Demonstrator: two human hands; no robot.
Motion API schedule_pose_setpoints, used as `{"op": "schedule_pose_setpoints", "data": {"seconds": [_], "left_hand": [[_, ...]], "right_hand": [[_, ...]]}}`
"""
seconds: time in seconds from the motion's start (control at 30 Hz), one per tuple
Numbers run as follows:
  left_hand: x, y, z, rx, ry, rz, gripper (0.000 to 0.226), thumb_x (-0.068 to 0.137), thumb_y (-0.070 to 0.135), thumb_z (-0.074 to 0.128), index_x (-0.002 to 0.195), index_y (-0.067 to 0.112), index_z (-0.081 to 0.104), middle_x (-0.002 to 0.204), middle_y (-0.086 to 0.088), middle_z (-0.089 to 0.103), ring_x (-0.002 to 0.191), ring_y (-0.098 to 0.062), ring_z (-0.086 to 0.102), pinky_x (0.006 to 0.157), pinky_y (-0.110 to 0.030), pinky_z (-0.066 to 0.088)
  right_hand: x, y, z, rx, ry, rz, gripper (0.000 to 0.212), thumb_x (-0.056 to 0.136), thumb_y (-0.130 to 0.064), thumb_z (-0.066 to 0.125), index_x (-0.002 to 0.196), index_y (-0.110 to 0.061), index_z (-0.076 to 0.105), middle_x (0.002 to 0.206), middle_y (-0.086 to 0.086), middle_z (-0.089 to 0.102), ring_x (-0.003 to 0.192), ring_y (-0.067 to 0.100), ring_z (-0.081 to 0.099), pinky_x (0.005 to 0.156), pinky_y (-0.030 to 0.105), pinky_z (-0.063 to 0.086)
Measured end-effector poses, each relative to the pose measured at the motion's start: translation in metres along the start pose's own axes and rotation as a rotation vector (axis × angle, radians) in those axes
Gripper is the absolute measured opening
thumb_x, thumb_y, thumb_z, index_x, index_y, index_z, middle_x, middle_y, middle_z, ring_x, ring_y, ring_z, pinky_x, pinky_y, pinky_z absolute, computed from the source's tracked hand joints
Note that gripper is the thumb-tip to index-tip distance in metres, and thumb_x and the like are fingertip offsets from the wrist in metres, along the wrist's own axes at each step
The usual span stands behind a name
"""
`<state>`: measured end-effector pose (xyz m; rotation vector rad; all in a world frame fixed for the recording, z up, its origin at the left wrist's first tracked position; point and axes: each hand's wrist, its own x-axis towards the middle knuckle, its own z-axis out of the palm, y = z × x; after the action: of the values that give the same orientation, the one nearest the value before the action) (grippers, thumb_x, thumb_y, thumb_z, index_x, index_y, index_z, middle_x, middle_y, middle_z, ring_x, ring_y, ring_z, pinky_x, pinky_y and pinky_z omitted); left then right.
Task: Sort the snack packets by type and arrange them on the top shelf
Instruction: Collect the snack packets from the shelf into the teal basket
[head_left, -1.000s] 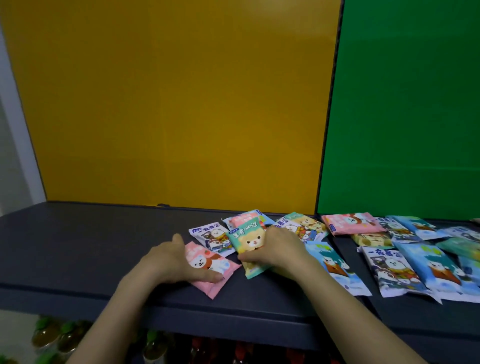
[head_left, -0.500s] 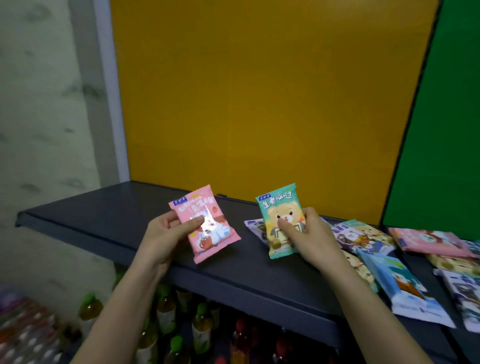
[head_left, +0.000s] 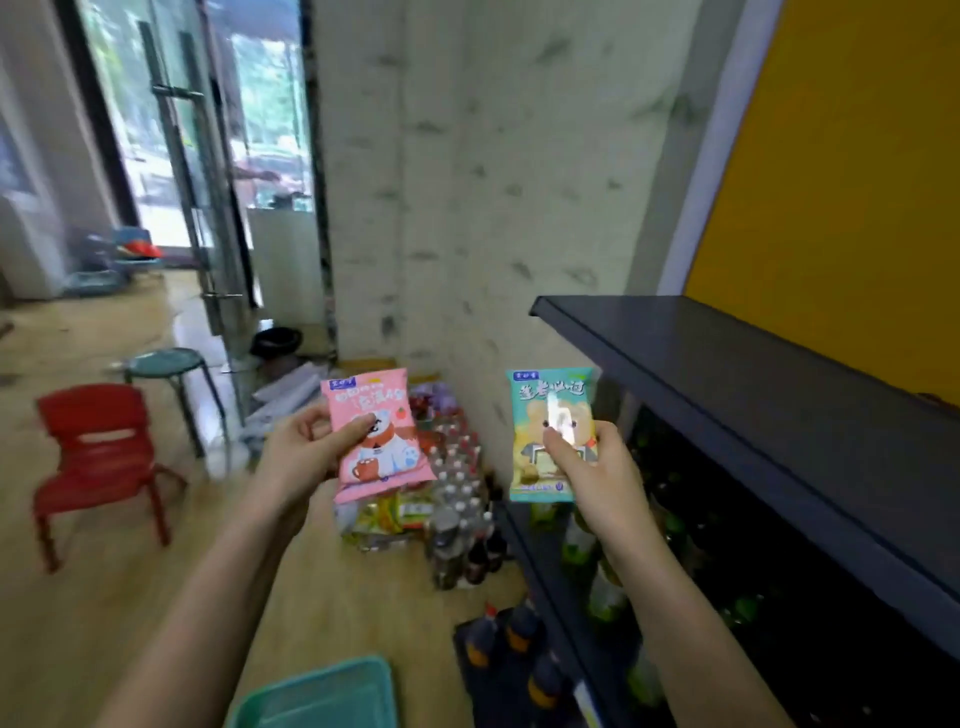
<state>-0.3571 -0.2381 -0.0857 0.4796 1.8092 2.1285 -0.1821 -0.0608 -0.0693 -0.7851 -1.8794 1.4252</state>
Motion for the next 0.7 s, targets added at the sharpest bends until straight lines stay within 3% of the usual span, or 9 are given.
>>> {"op": "schedule_pose_setpoints", "data": {"seconds": [0.1,0.23,0.33,0.4,0.47,0.7], "left_hand": [[0.004,-0.020,-0.067,0.039,0.104,-0.057,0.007,0.081,0.004,0.067,0.084,0.009,0.063,0.056,0.004,0.070,0.046,-0.005,0.064,0.044,-0.015,0.050],[0.017,-0.056,-0.147,0.099,0.226,-0.143,0.012,0.079,0.004,0.070,0.087,0.004,0.062,0.053,0.004,0.069,0.044,-0.005,0.063,0.041,-0.014,0.048],[0.037,-0.090,-0.194,0.128,0.260,-0.230,0.017,0.078,0.005,0.071,0.092,0.001,0.061,0.056,0.000,0.070,0.045,-0.006,0.064,0.040,-0.014,0.046],[0.055,-0.115,-0.220,0.144,0.261,-0.296,0.021,0.079,0.005,0.070,0.097,-0.001,0.061,0.069,-0.007,0.070,0.046,-0.006,0.065,0.040,-0.015,0.047],[0.075,-0.144,-0.242,0.159,0.253,-0.362,0.022,0.080,0.006,0.070,0.099,-0.001,0.059,0.078,-0.011,0.069,0.048,-0.007,0.066,0.041,-0.016,0.048],[0.131,-0.282,-0.293,0.172,0.252,-0.551,0.017,0.084,0.011,0.066,0.097,0.005,0.057,0.081,-0.010,0.069,0.048,-0.006,0.066,0.043,-0.016,0.050]], "right_hand": [[0.007,0.025,0.075,0.034,-0.146,0.074,0.022,0.088,-0.024,0.061,0.103,-0.012,0.051,0.096,0.003,0.065,0.075,0.008,0.064,0.049,0.011,0.046],[0.008,0.064,0.168,0.039,-0.268,0.155,0.014,0.088,-0.022,0.061,0.093,-0.018,0.050,0.095,0.005,0.066,0.076,0.014,0.065,0.052,0.015,0.050],[0.008,0.100,0.230,0.047,-0.321,0.237,0.016,0.088,-0.020,0.062,0.096,-0.016,0.050,0.097,0.006,0.066,0.084,0.020,0.067,0.067,0.028,0.055],[0.009,0.127,0.268,0.054,-0.340,0.287,0.014,0.087,-0.019,0.063,0.090,-0.021,0.050,0.097,0.006,0.066,0.087,0.023,0.067,0.078,0.041,0.055],[0.010,0.156,0.303,0.030,-0.357,0.336,0.014,0.087,-0.018,0.063,0.087,-0.022,0.050,0.096,0.005,0.066,0.087,0.020,0.067,0.081,0.044,0.055],[0.022,0.275,0.397,-0.029,-0.386,0.483,0.013,0.089,-0.022,0.060,0.095,-0.015,0.050,0.096,0.007,0.068,0.074,0.011,0.066,0.050,0.012,0.047]]}}
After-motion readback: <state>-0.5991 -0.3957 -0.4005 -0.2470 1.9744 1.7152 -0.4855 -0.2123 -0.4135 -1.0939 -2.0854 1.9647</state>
